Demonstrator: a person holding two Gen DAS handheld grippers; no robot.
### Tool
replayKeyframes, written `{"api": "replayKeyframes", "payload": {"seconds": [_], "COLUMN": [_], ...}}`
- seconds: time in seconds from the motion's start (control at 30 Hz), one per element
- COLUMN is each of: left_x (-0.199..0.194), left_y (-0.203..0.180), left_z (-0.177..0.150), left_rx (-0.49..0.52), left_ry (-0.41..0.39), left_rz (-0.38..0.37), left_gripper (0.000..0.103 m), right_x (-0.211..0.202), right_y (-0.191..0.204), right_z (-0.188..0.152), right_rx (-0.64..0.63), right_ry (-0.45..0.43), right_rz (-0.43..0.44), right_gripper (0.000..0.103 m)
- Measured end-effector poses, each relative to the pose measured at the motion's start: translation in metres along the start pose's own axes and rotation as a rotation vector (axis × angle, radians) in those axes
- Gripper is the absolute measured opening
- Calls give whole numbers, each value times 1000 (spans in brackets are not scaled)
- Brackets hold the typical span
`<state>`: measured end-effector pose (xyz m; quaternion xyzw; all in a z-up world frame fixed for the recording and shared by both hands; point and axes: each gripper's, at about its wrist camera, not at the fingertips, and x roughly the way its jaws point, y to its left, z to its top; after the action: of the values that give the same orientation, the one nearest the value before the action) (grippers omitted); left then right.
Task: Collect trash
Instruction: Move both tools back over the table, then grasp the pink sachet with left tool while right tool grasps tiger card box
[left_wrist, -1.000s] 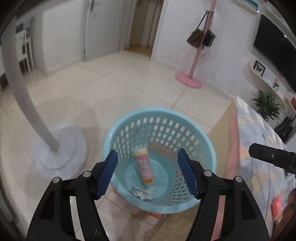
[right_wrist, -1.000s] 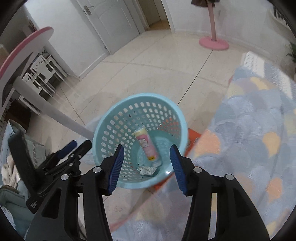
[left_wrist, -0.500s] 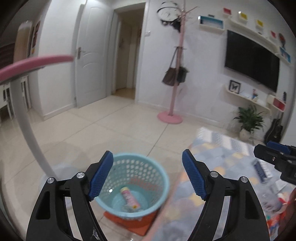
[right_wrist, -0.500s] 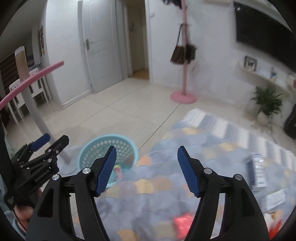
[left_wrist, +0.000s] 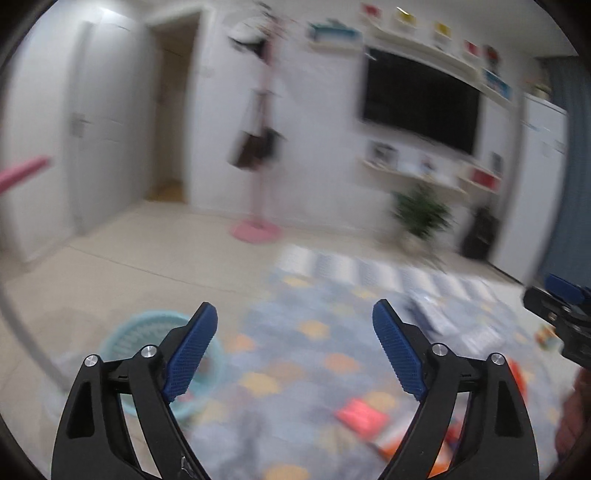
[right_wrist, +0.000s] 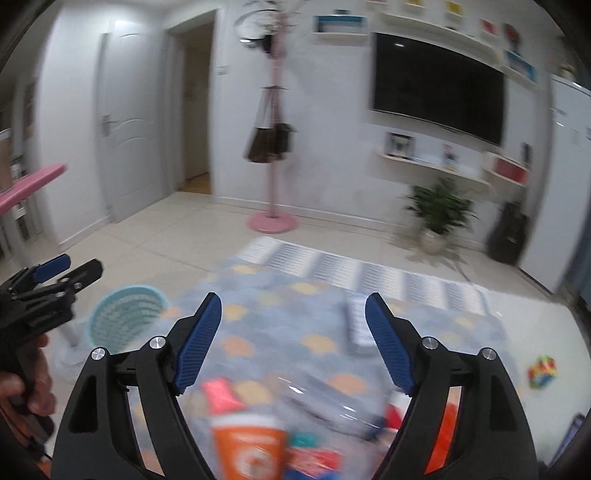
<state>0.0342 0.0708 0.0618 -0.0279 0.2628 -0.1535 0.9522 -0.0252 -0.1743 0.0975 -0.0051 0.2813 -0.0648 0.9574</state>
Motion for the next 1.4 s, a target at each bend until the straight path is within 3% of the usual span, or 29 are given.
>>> {"api": "replayKeyframes", "payload": {"seconds": [0.07,0.17,0.27,0.43,0.6,0.67,0.83,0.93,1.17,1.4], "left_x": [19,49,83,112,146,157,177,179,171,152], "left_y": [-15,-27,-33,-13,-11,-14,-36,-48,-32,-12], "left_z": [-7,-29,-52,-89,-111,-113,-114,-114,-113,-95], "left_rx": [-14,-49,-74,-178,-260,-260,-156,-77,-126,-144], "left_ry": [106,228,353,508,627,649,718,710,667,561], "left_rz": [-107,-181,-201,-184,-169,-158,-91,-67,-76,-67], "left_gripper": [84,84,83,80,72,70,46,37,35,35], "right_x": [0,6,15,26,34,38,45,52,66,82], "right_y": [-30,-65,-85,-101,-87,-73,-44,-34,-17,0], "right_z": [-17,-48,-76,-111,-128,-131,-142,-149,-164,-175], "right_rx": [39,111,146,182,200,183,140,123,101,66], "right_ry": [34,97,147,208,226,246,304,339,431,491], "right_rz": [-49,-86,-141,-139,-47,-10,95,129,193,172], "right_gripper": [76,76,76,75,69,67,64,64,64,64]}}
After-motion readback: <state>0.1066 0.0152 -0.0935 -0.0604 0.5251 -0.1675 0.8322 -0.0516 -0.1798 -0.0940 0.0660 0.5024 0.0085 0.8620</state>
